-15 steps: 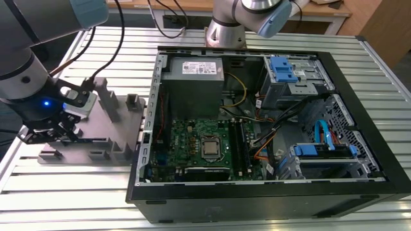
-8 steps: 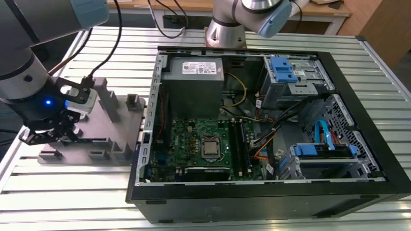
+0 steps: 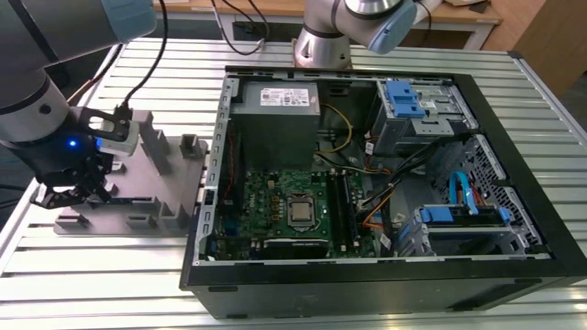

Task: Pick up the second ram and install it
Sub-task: 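Pick up the second ram and move it above second insertion slot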

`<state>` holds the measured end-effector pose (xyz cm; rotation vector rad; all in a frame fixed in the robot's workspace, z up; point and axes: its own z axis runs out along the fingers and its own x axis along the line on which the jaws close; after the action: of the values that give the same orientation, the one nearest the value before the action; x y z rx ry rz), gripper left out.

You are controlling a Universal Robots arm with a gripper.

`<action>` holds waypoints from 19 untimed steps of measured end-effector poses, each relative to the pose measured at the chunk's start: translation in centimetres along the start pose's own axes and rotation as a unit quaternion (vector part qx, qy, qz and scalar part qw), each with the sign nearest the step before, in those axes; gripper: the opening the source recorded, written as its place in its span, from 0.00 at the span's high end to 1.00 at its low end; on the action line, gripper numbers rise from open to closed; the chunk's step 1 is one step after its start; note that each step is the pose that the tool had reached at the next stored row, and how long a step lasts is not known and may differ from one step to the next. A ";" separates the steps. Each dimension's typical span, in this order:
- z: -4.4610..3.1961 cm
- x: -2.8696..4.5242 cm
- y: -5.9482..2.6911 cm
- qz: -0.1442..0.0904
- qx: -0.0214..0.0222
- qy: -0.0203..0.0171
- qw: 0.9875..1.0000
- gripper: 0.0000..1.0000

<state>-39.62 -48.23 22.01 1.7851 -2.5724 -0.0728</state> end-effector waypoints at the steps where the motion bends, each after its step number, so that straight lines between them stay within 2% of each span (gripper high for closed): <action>1: 0.01 0.00 0.00 -0.010 0.000 0.000 1.000 0.93; 4: 0.02 0.00 0.00 -0.037 -0.001 0.002 0.999 0.93; 7: 0.04 0.00 0.00 -0.064 -0.001 0.003 0.998 0.93; 11: 0.07 0.00 0.00 -0.100 -0.002 0.004 0.995 0.93; 17: 0.11 0.00 0.00 -0.152 -0.003 0.007 0.988 0.93; 19: 0.11 0.00 0.00 -0.153 -0.003 0.006 0.988 0.93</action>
<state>-39.62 -48.23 21.90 2.1527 -2.2648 -0.0703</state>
